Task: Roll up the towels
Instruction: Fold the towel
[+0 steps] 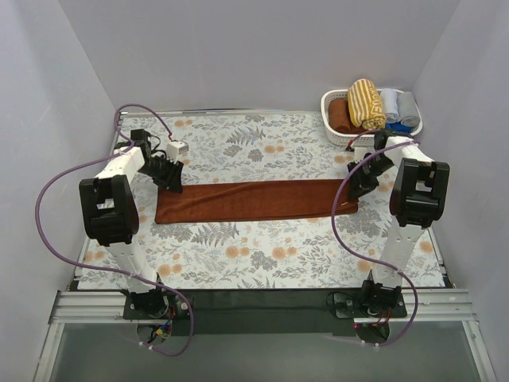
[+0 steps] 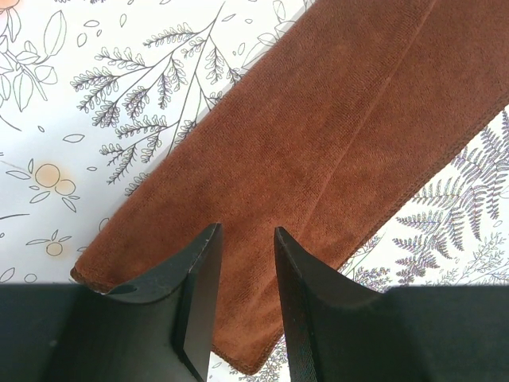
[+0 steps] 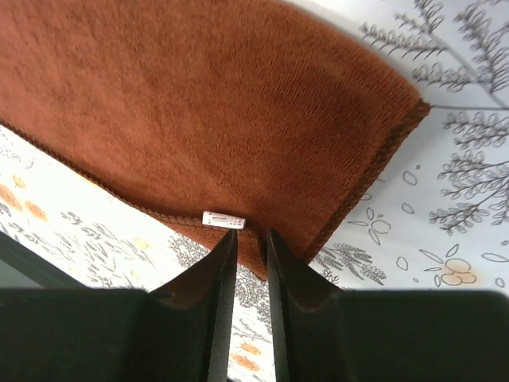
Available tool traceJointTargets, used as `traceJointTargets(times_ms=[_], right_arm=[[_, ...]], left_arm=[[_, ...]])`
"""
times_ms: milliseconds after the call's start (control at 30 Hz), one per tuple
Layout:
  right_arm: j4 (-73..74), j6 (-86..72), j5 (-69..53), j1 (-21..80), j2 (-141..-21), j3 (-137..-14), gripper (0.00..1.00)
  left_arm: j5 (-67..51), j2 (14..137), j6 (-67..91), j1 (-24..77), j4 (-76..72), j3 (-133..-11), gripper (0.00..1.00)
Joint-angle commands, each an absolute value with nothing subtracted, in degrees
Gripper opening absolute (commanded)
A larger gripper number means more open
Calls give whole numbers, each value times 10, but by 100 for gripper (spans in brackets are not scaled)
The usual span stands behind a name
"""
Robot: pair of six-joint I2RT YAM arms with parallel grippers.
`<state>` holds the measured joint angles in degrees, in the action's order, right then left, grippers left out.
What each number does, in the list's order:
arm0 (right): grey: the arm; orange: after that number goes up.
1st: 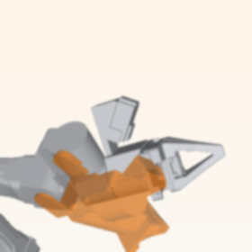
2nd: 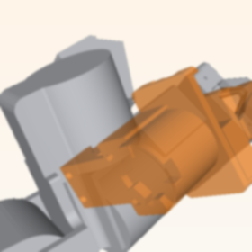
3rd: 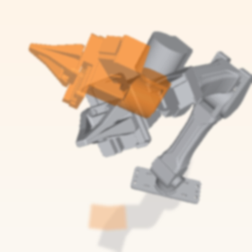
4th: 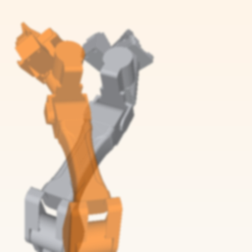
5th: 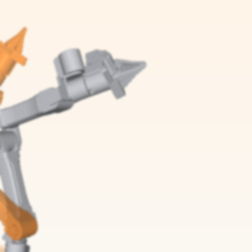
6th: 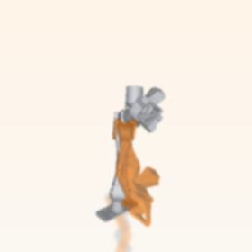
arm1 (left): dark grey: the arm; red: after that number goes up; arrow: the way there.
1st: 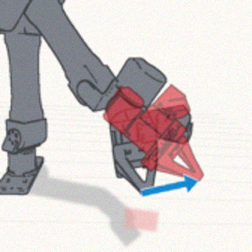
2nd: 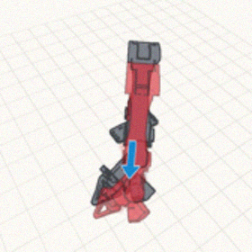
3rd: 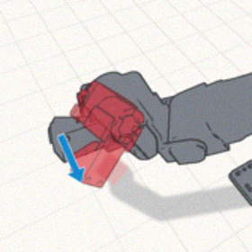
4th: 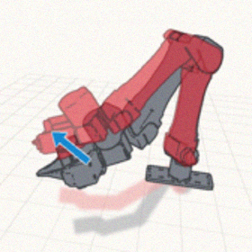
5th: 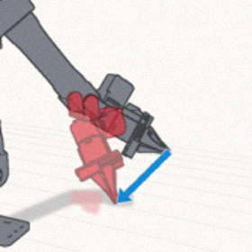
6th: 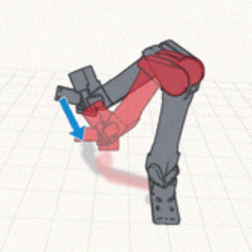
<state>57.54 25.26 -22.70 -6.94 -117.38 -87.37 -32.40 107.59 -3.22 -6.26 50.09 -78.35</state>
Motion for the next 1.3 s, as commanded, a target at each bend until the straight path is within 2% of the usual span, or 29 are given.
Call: traceJointTargets(times_ms=[0,333,467,533,633,700,767,967,1067,1267], right_arm=[[611,280,-230,-69,-1140,-862,24],[642,355,-157,-69,-1109,-808,18],[655,371,-148,-70,-1100,-823,12],[664,376,-160,-70,-1098,-846,12],[685,387,-203,-70,-1100,-874,17],[693,383,-228,-69,-1103,-893,29],[691,374,-251,-69,-1111,-910,32],[679,340,-288,-65,-1151,-932,29],[651,338,-269,-54,-1143,-890,25],[553,326,-172,-26,-1123,-766,23]], left_arm=[[-330,1055,-39,-64,493,-779,31],[-318,1048,-44,-63,499,-774,31],[-314,1042,-52,-64,511,-780,31],[-313,1042,-54,-63,515,-783,31],[-313,1045,-54,-64,517,-789,31],[-315,1047,-51,-63,519,-792,31],[-318,1053,-44,-65,516,-794,31],[-323,1085,-15,-64,512,-797,30],[-313,1092,-7,-64,505,-792,28],[-247,1107,18,-67,467,-771,16]])
